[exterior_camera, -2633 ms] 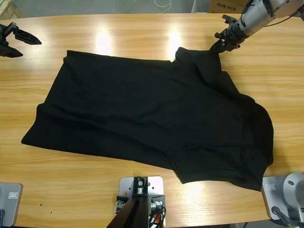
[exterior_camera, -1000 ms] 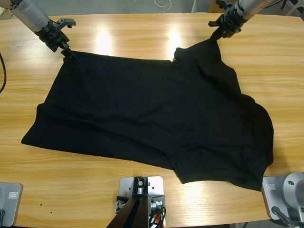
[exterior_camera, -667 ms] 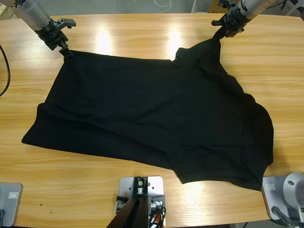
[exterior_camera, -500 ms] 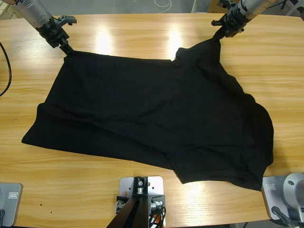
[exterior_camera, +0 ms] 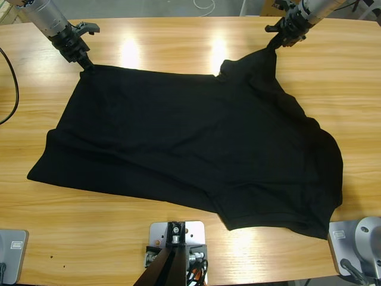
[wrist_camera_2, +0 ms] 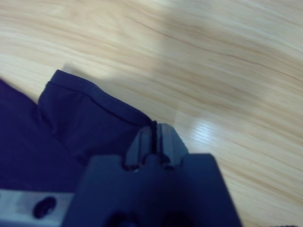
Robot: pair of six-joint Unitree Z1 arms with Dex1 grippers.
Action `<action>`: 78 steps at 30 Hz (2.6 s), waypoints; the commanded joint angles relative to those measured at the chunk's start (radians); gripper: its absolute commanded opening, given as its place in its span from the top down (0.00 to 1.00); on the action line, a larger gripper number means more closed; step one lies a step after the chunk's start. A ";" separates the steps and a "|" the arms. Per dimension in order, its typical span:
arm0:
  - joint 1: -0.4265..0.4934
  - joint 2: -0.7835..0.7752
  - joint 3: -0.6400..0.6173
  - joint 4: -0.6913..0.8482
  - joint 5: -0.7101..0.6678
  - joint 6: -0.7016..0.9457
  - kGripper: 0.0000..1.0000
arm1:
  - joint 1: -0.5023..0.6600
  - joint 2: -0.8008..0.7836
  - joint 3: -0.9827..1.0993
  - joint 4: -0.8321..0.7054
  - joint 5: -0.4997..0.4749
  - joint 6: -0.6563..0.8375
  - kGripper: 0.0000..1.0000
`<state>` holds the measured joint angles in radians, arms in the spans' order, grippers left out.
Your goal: Fold clothes
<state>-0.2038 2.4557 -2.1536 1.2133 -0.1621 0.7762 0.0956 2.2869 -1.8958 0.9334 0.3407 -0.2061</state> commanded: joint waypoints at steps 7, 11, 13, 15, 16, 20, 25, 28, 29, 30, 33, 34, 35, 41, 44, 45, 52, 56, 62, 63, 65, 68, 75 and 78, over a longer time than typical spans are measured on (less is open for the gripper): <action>-0.031 0.087 0.007 0.025 0.064 0.010 0.96 | -0.025 0.002 0.023 0.007 0.015 -0.012 1.00; -0.035 0.088 -0.003 0.033 0.078 0.009 1.00 | -0.030 0.000 0.023 0.007 0.018 -0.012 1.00; -0.035 0.087 -0.003 0.034 0.087 0.008 1.00 | -0.031 0.000 0.024 0.006 0.020 -0.012 1.00; -0.035 0.086 0.000 0.035 0.089 0.002 1.00 | -0.031 -0.002 0.024 0.006 0.020 -0.012 1.00; -0.035 0.085 0.002 0.035 0.085 -0.004 1.00 | -0.031 -0.003 0.026 0.007 0.020 -0.012 1.00; -0.001 0.069 0.013 0.035 -0.020 -0.067 1.00 | -0.031 -0.011 0.027 0.017 0.015 -0.006 1.00; 0.062 0.024 0.045 0.035 -0.256 -0.165 1.00 | -0.019 -0.058 0.017 0.020 0.046 -0.010 1.00; 0.090 -0.004 0.085 0.037 -0.302 -0.216 1.00 | 0.014 -0.119 0.027 0.037 0.076 -0.013 1.00; 0.098 -0.014 0.099 0.041 -0.310 -0.232 1.00 | 0.027 -0.145 0.040 0.039 0.077 -0.016 1.00; 0.107 -0.024 0.112 0.045 -0.322 -0.242 1.00 | 0.039 -0.173 0.057 0.036 0.078 -0.019 1.00; 0.122 -0.037 0.136 0.070 -0.340 -0.249 1.00 | 0.060 -0.235 0.113 -0.011 0.069 -0.058 1.00; 0.126 -0.039 0.144 0.074 -0.340 -0.251 1.00 | 0.063 -0.242 0.118 -0.023 0.058 -0.073 1.00; 0.131 -0.041 0.150 0.075 -0.341 -0.252 1.00 | 0.064 -0.241 0.120 -0.035 0.055 -0.085 1.00; 0.136 -0.050 0.178 0.074 -0.355 -0.256 1.00 | 0.093 -0.237 0.128 -0.061 0.006 -0.117 1.00; 0.142 -0.054 0.179 0.074 -0.369 -0.256 1.00 | 0.107 -0.268 0.167 -0.061 -0.002 -0.112 1.00; 0.146 -0.054 0.178 0.074 -0.374 -0.257 1.00 | 0.107 -0.276 0.181 -0.062 -0.004 -0.110 1.00; 0.173 -0.092 0.168 0.070 -0.413 -0.260 1.00 | 0.112 -0.355 0.219 -0.026 -0.013 -0.060 1.00; 0.172 -0.105 0.155 0.071 -0.474 -0.244 1.00 | 0.136 -0.404 0.265 0.014 0.021 -0.024 1.00; 0.170 -0.118 0.162 0.125 -0.493 -0.192 1.00 | 0.207 -0.496 0.414 0.027 0.072 0.059 1.00; 0.174 -0.118 0.170 0.135 -0.493 -0.189 1.00 | 0.219 -0.515 0.437 0.030 0.077 0.072 1.00; 0.175 -0.123 0.177 0.164 -0.482 -0.183 1.00 | 0.232 -0.564 0.474 0.038 0.083 0.102 1.00; 0.182 -0.150 0.208 0.193 -0.454 -0.174 1.00 | 0.233 -0.636 0.493 0.085 0.090 0.127 1.00; 0.201 -0.236 0.330 0.193 -0.367 -0.170 1.00 | 0.232 -0.737 0.504 0.213 0.169 0.228 1.00; 0.201 -0.262 0.372 0.193 -0.343 -0.170 1.00 | 0.261 -0.741 0.568 0.234 0.216 0.278 1.00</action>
<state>-0.0154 2.2471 -1.8847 1.3926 -0.5690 0.5960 0.3155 1.6001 -1.4345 1.1113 0.4631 -0.0220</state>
